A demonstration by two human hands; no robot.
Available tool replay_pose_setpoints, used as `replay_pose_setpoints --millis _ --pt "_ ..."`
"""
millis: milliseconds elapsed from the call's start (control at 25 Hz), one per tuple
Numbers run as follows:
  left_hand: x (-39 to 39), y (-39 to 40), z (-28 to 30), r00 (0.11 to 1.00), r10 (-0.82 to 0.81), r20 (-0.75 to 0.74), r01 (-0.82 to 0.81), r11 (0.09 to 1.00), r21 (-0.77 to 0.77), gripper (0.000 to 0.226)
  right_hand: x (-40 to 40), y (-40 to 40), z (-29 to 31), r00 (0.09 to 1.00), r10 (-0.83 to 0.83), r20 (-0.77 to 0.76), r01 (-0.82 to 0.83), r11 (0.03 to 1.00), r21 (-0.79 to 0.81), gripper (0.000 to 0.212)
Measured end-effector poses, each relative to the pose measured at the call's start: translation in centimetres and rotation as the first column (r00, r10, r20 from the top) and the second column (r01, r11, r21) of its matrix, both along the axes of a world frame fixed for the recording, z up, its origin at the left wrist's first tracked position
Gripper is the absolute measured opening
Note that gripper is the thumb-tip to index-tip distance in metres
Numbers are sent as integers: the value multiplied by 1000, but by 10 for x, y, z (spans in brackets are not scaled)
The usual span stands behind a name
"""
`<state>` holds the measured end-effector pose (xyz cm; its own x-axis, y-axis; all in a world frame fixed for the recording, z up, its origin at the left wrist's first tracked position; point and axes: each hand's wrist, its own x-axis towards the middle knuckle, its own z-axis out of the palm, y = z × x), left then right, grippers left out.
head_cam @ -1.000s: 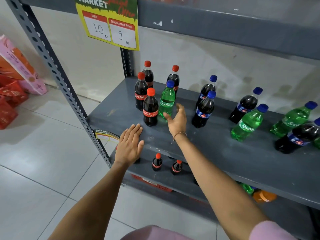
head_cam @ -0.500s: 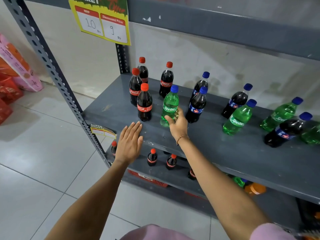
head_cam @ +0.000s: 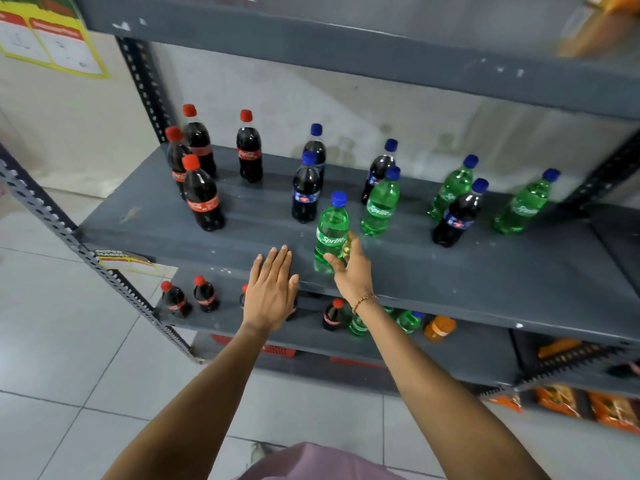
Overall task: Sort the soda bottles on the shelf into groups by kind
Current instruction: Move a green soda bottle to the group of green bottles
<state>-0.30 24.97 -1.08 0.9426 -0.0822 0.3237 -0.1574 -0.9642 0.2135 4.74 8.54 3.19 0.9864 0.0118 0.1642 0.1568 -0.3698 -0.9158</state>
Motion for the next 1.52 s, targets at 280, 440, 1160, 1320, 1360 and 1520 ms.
replay_pose_setpoints --millis 280,440,1160,1320,1360,1520 --pt "-5 -110 7 996 -93 -7 94 996 15 52 -17 -123 3 989 -145 -6 145 989 8 50" --pt "-5 -172 7 992 -127 -23 128 991 39 53 -21 -198 2 967 -256 -3 256 967 10 46" --pt "-2 -191 1 999 -25 34 26 1000 -10 58 42 -333 21 923 -380 -65 379 925 -29 49" --pt "0 -189 -2 999 -29 38 30 999 -18 56 44 -339 19 933 -352 -75 352 936 -4 53" --pt "0 -189 -2 999 -27 36 28 999 -20 56 44 -340 18 935 -347 -72 348 937 -3 53" --pt "0 -188 -2 1000 -25 13 26 999 -25 57 43 -345 16 940 -333 -73 333 943 -19 54"
